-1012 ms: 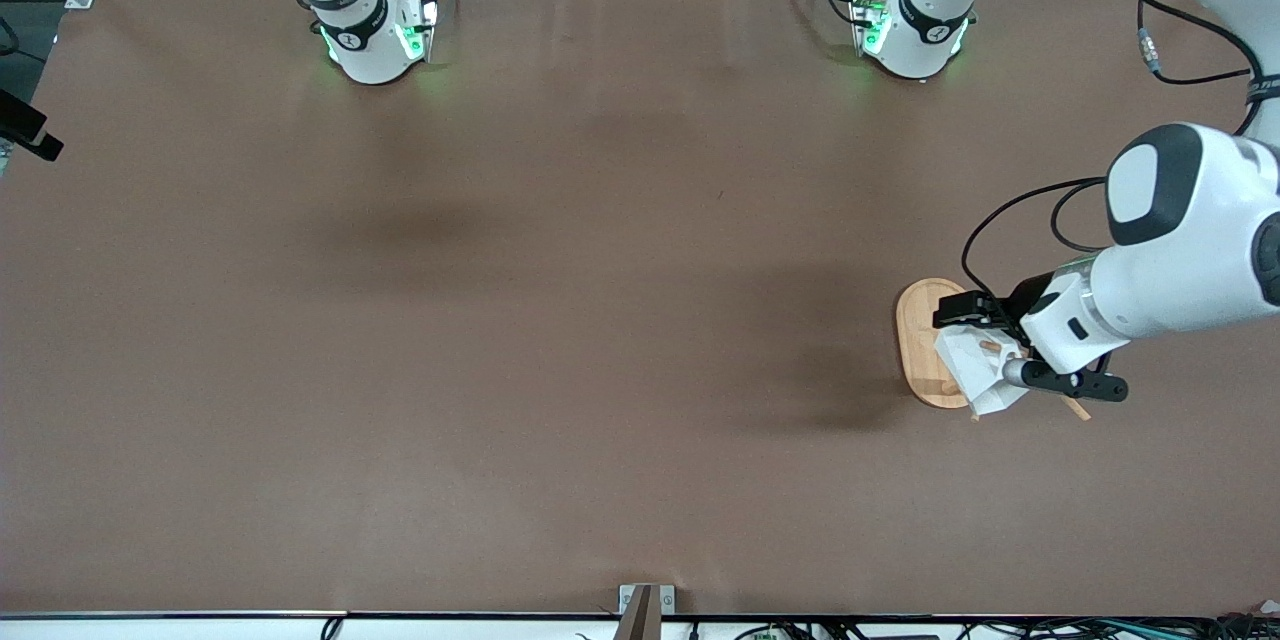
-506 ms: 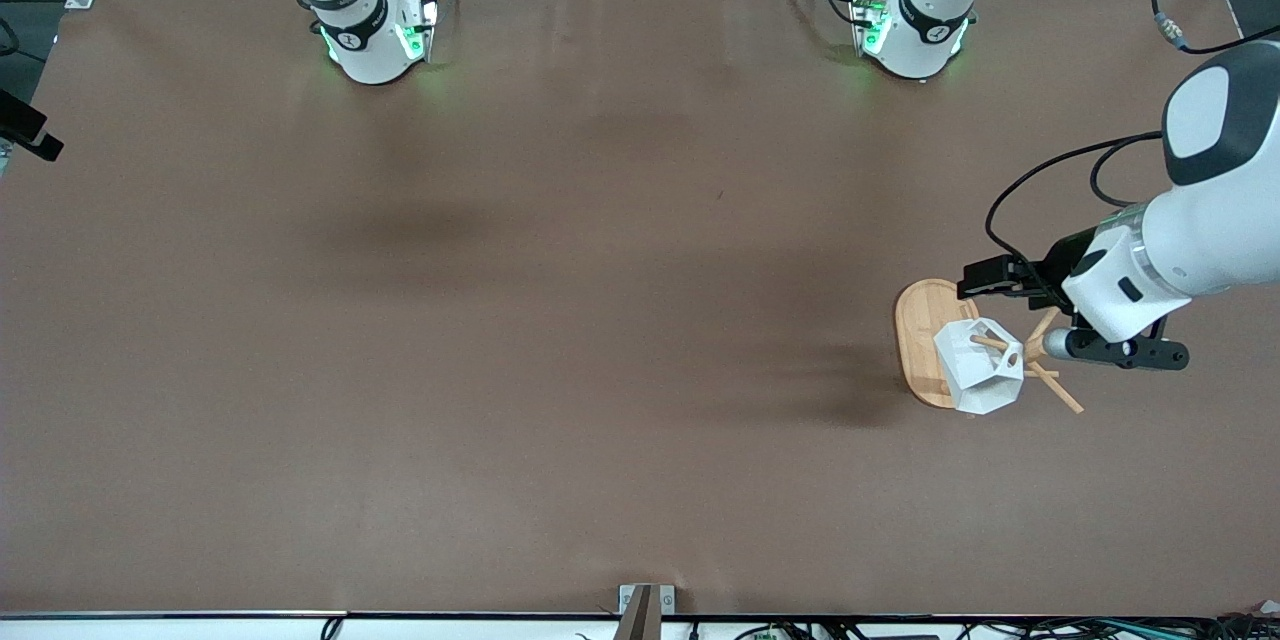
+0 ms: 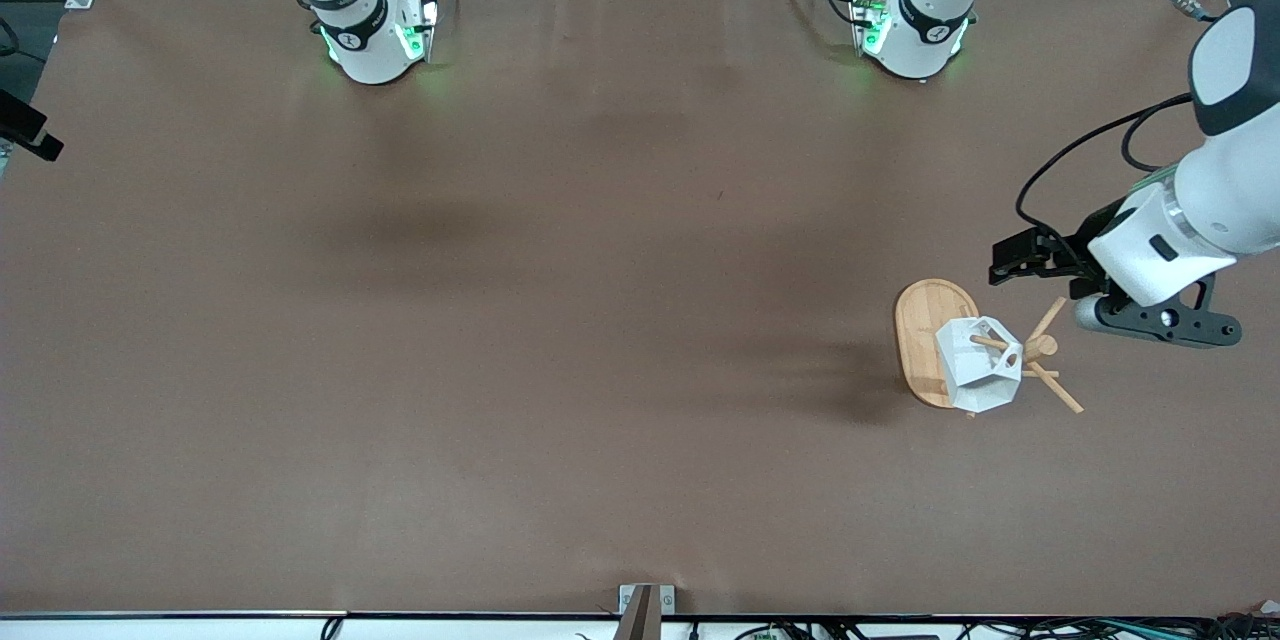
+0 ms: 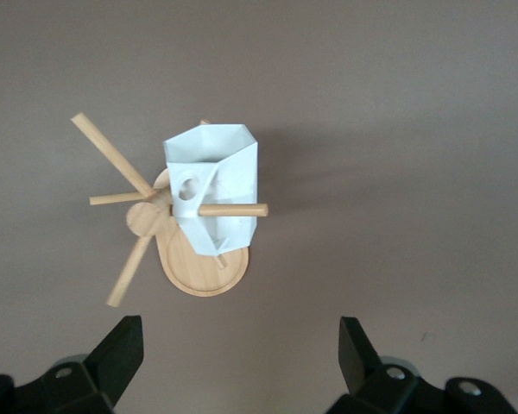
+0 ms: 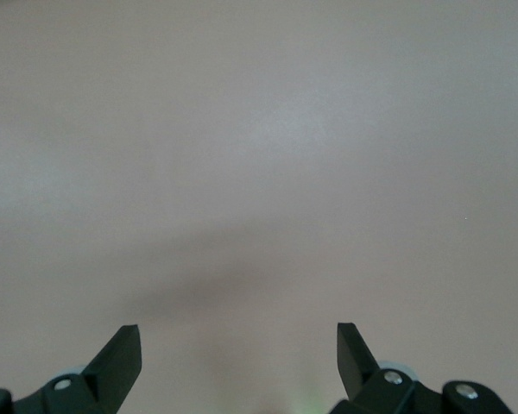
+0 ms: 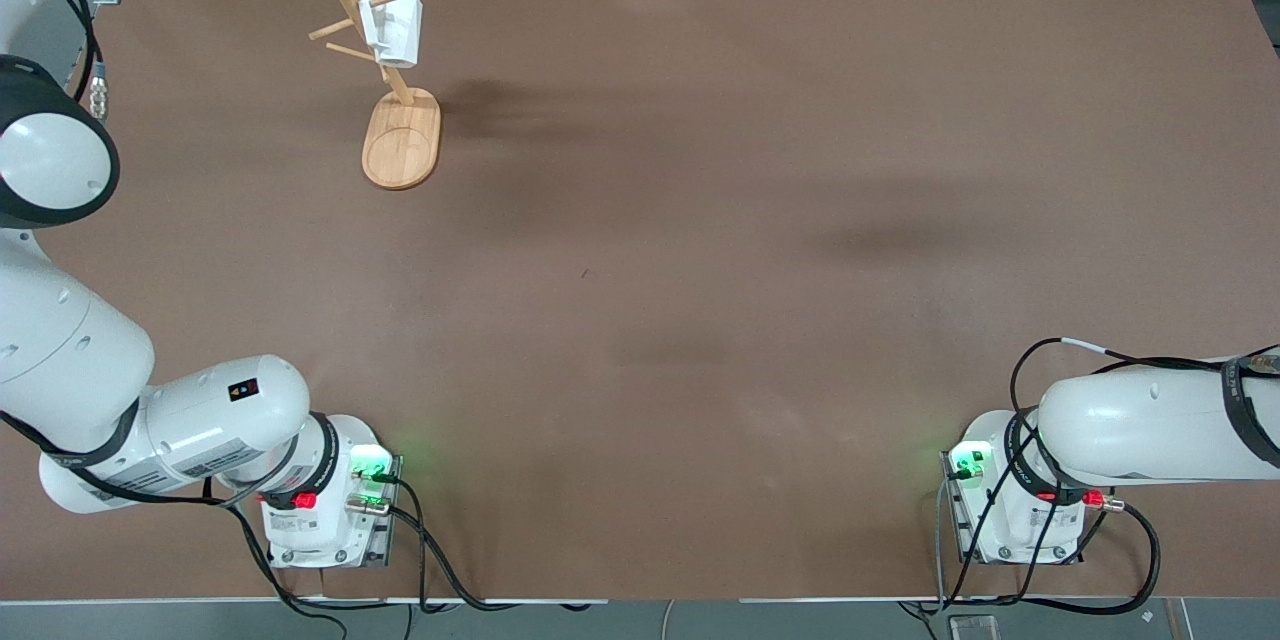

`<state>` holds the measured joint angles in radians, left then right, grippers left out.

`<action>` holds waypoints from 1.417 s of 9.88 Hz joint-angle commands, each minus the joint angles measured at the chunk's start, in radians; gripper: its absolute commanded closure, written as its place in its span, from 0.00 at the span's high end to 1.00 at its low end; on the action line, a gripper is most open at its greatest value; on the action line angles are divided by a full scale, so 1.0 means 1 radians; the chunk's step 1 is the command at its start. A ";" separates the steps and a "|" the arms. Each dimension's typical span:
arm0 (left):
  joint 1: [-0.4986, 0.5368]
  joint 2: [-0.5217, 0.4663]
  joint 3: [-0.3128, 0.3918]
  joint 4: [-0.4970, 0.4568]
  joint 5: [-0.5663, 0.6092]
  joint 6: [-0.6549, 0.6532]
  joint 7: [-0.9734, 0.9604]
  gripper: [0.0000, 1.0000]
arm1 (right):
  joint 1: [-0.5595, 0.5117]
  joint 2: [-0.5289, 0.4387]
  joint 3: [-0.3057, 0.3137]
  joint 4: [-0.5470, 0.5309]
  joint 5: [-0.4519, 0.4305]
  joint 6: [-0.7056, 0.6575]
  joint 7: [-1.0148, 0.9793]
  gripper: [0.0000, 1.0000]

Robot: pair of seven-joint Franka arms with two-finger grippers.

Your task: Hang cup on rack

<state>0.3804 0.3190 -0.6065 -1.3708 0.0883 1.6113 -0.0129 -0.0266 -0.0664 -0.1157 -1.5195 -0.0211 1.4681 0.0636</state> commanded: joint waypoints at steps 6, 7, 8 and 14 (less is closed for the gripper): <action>-0.014 -0.125 0.043 0.038 0.036 -0.067 0.022 1.00 | 0.002 -0.007 -0.007 -0.011 0.009 0.001 -0.008 1.00; -0.109 -0.173 0.150 -0.011 0.028 -0.065 0.022 1.00 | 0.002 -0.007 -0.005 -0.011 0.007 0.001 -0.008 1.00; -0.229 -0.214 0.298 -0.045 -0.002 -0.064 0.021 1.00 | 0.002 -0.007 -0.005 -0.011 0.007 0.001 -0.008 1.00; -0.436 -0.428 0.527 -0.352 -0.053 0.039 -0.022 1.00 | 0.002 -0.007 -0.005 -0.011 0.009 0.001 -0.008 1.00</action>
<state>-0.0533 -0.0484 -0.0900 -1.6136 0.0622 1.6189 -0.0176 -0.0266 -0.0663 -0.1163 -1.5208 -0.0211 1.4681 0.0636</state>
